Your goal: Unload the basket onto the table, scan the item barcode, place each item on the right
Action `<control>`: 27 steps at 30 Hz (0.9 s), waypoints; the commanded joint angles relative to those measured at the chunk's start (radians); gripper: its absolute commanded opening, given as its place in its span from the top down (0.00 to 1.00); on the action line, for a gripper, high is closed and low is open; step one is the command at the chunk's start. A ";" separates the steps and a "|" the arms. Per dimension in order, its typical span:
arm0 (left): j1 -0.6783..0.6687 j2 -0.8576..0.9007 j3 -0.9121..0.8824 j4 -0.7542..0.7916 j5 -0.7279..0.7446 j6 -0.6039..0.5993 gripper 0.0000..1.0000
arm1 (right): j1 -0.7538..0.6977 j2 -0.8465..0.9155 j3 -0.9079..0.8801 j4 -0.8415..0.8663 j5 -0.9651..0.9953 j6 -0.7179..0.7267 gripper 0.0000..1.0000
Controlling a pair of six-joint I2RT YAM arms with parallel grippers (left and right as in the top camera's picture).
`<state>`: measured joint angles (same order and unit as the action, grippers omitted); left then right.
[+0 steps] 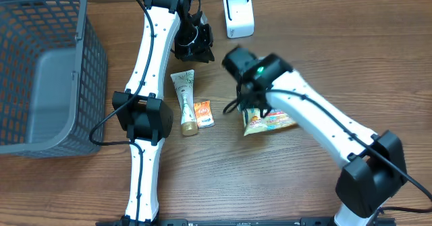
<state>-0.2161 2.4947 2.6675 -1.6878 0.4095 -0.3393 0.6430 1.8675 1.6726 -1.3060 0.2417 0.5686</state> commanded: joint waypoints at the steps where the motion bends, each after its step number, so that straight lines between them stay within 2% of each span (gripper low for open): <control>1: -0.006 -0.010 0.011 -0.002 -0.025 0.030 0.90 | -0.097 -0.010 0.162 -0.074 -0.087 -0.008 0.00; 7: -0.020 -0.010 -0.005 -0.002 -0.024 0.030 0.81 | -0.281 -0.010 0.225 -0.180 -0.118 -0.125 0.00; 10: -0.044 -0.010 -0.033 -0.002 -0.024 0.030 0.87 | -0.366 -0.010 0.191 -0.184 -0.166 -0.129 0.00; 11: -0.059 -0.010 -0.048 -0.002 -0.024 0.030 0.92 | -0.397 -0.008 0.171 -0.179 -0.187 -0.129 0.12; 12: -0.071 -0.010 -0.058 -0.002 -0.024 0.030 0.96 | -0.417 -0.008 0.151 -0.167 -0.209 -0.129 0.20; 13: -0.090 -0.010 -0.074 -0.002 -0.024 0.029 0.96 | -0.436 -0.008 0.122 -0.143 -0.245 -0.129 0.39; 14: -0.106 -0.010 -0.088 0.002 -0.024 0.029 0.96 | -0.450 -0.008 0.093 -0.121 -0.282 -0.129 0.51; 16: -0.140 -0.010 -0.117 0.015 -0.024 0.029 0.96 | -0.464 -0.008 0.029 -0.068 -0.340 -0.129 0.66; 18: -0.176 -0.010 -0.153 0.040 -0.024 0.025 0.96 | -0.466 -0.008 -0.035 -0.007 -0.381 -0.129 0.69; 27: -0.291 -0.010 -0.395 0.233 -0.025 0.001 0.96 | -0.451 -0.008 -0.363 0.320 -0.420 -0.113 0.69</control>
<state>-0.4908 2.4947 2.3505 -1.4948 0.3855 -0.3336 0.1917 1.8702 1.3972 -1.0561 -0.1570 0.4446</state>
